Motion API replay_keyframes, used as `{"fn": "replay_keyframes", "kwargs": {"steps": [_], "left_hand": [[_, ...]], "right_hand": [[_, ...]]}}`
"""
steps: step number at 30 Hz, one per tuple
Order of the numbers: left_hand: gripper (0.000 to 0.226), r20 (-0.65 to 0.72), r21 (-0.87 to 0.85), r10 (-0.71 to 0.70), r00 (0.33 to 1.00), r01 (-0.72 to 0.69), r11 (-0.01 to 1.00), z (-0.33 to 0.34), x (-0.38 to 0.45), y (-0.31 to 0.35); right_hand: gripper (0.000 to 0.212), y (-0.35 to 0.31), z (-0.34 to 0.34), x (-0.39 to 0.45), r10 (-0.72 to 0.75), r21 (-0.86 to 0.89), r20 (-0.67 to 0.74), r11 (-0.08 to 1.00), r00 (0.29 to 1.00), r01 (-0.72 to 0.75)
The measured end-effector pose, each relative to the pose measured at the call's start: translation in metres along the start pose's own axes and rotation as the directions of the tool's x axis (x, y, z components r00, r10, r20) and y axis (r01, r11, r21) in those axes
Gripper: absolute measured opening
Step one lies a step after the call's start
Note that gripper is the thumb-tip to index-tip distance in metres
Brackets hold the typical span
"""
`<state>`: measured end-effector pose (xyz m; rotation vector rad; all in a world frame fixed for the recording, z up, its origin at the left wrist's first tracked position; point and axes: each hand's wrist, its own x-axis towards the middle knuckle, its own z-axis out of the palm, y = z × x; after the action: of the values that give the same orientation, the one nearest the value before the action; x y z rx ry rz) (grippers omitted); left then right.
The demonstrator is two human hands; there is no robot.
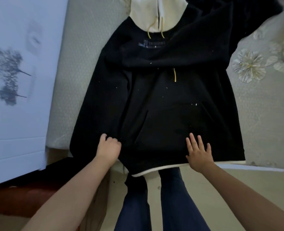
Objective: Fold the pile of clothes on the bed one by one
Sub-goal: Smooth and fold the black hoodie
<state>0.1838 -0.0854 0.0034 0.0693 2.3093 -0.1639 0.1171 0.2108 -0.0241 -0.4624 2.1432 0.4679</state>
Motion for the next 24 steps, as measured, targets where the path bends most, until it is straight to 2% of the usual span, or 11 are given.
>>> {"fn": "replay_keyframes", "kwargs": {"steps": [5, 8, 10, 12, 14, 17, 20, 24], "left_hand": [[0.033, 0.011, 0.014, -0.029, 1.000, 0.029, 0.999, 0.006, 0.013, 0.010], [0.028, -0.089, -0.084, 0.018, 0.996, -0.025, 0.996, 0.009, 0.005, 0.003], [0.023, -0.176, -0.186, 0.006, 0.984, -0.040, 0.982, 0.009, -0.002, -0.005], [0.022, -0.240, -0.273, -0.023, 0.970, -0.045, 0.961, 0.004, -0.004, -0.013], [0.024, -0.295, -0.350, -0.068, 0.953, -0.042, 0.936, -0.009, 0.000, -0.022], [0.026, -0.354, -0.479, -0.185, 0.917, -0.007, 0.878, -0.041, 0.017, -0.033], [0.030, -0.364, -0.592, -0.320, 0.875, 0.048, 0.804, -0.075, 0.041, -0.042], [0.034, -0.371, -0.640, -0.428, 0.824, 0.107, 0.761, -0.115, 0.081, -0.054]], "right_hand": [[0.068, -0.019, -0.018, -0.011, 0.082, 0.001, 0.082, 0.997, 0.993, -0.082], [0.066, -0.036, -0.027, -0.018, 0.137, -0.048, 0.104, 0.990, 0.985, -0.133], [0.056, -0.044, -0.041, -0.019, 0.151, -0.075, 0.111, 0.987, 0.982, -0.143], [0.036, -0.045, -0.062, -0.014, 0.114, -0.047, 0.090, 0.993, 0.989, -0.111], [0.026, -0.044, -0.090, -0.007, 0.064, 0.010, -0.001, 0.998, 0.998, -0.064], [0.026, -0.042, -0.133, 0.013, -0.008, 0.065, -0.168, 0.998, 0.986, 0.019], [0.033, -0.034, -0.175, 0.041, -0.025, 0.096, -0.316, 0.994, 0.949, 0.058], [0.055, 0.004, -0.215, 0.082, -0.020, 0.080, -0.487, 0.995, 0.873, 0.067]]}}
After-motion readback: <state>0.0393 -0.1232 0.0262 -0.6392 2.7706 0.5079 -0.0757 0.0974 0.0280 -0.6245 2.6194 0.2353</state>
